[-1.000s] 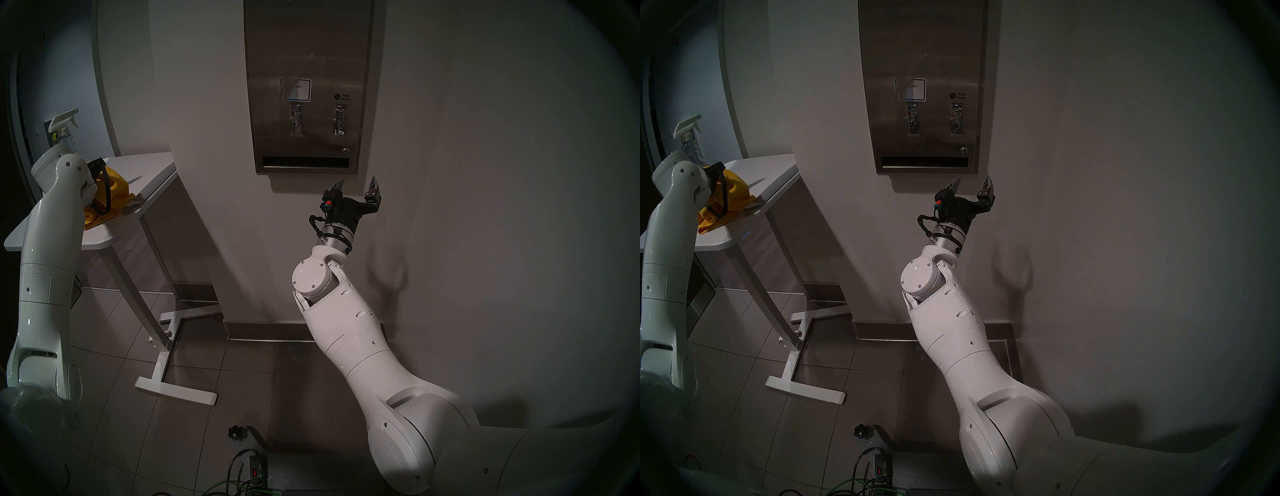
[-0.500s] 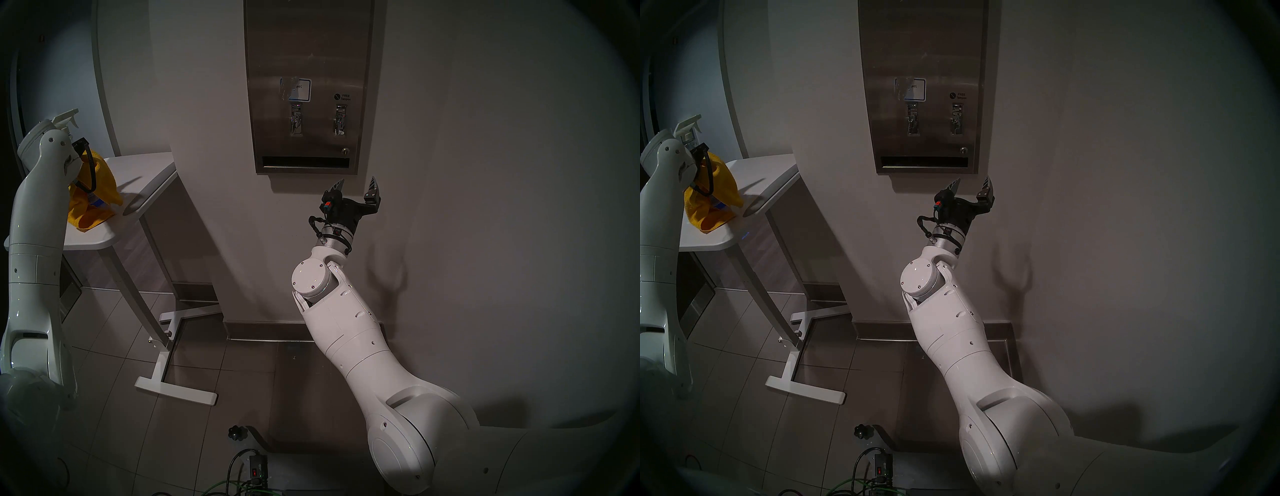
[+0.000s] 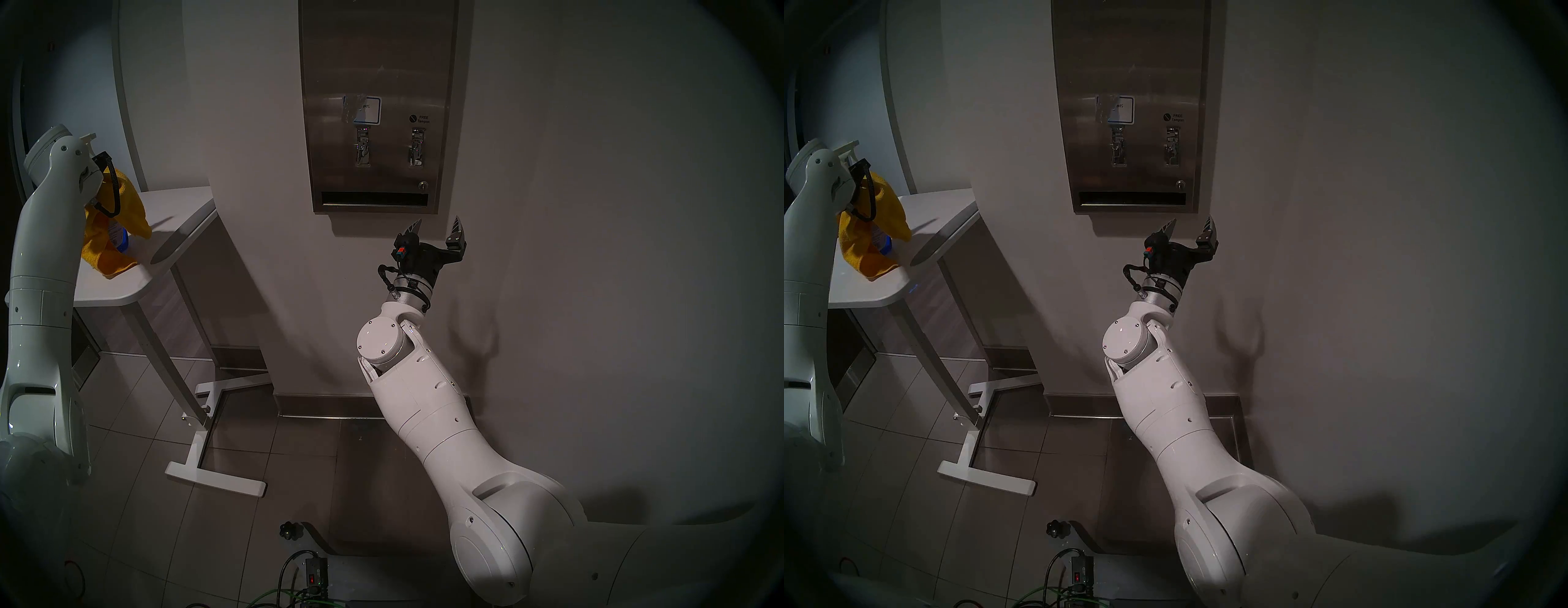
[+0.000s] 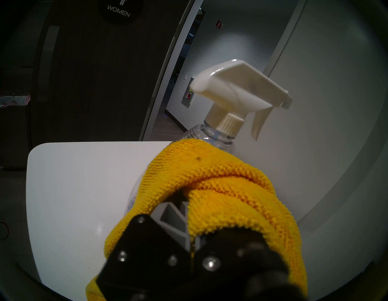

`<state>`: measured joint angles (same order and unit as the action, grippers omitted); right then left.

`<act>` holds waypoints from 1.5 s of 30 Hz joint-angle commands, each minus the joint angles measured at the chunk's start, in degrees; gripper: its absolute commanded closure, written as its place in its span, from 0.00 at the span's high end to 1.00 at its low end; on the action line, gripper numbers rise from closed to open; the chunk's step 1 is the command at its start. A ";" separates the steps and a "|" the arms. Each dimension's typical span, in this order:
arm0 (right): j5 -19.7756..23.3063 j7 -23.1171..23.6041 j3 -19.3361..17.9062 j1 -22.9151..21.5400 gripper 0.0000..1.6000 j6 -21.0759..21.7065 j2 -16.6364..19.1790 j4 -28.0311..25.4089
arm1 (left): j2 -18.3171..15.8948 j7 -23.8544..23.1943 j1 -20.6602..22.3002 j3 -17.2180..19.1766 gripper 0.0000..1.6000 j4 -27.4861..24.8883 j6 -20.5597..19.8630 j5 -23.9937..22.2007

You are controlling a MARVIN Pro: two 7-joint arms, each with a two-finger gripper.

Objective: Pick up the cloth and wipe the surface

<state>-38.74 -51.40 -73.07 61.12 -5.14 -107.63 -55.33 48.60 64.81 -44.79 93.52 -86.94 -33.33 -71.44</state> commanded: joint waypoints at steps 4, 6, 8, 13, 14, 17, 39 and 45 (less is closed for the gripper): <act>-0.53 -0.48 0.26 -2.39 1.00 -0.32 -0.34 -1.46 | 1.08 1.26 7.19 1.20 0.00 5.13 0.31 -3.20; -0.53 -0.53 0.26 -2.40 1.00 -0.33 -0.34 -1.42 | 1.63 2.21 8.49 1.17 0.00 7.00 0.27 -3.93; -0.54 -0.57 0.26 -2.43 1.00 -0.34 -0.35 -1.39 | 2.08 2.99 9.21 1.34 0.00 8.24 0.47 -4.70; -0.54 -0.69 0.27 -2.49 1.00 -0.37 -0.36 -1.29 | 2.94 5.53 11.89 1.38 0.00 10.22 0.55 -6.51; -0.54 -0.71 0.27 -2.50 1.00 -0.38 -0.36 -1.27 | 2.99 5.94 11.86 1.43 0.20 9.95 0.63 -6.76; -0.54 -0.78 0.27 -2.53 1.00 -0.40 -0.37 -1.23 | 3.45 7.19 12.97 1.36 1.00 9.83 0.78 -7.54; -0.63 -1.28 0.34 -2.89 1.00 -0.57 -0.36 -0.90 | 6.39 11.62 19.59 0.64 0.00 11.89 1.50 -12.15; -0.64 -1.39 0.36 -2.95 1.00 -0.61 -0.36 -0.83 | 7.02 12.34 21.94 0.66 1.00 13.56 1.28 -13.25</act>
<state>-38.75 -52.40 -73.01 60.53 -5.48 -107.74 -54.65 55.63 73.60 -28.76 94.02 -73.62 -31.87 -83.79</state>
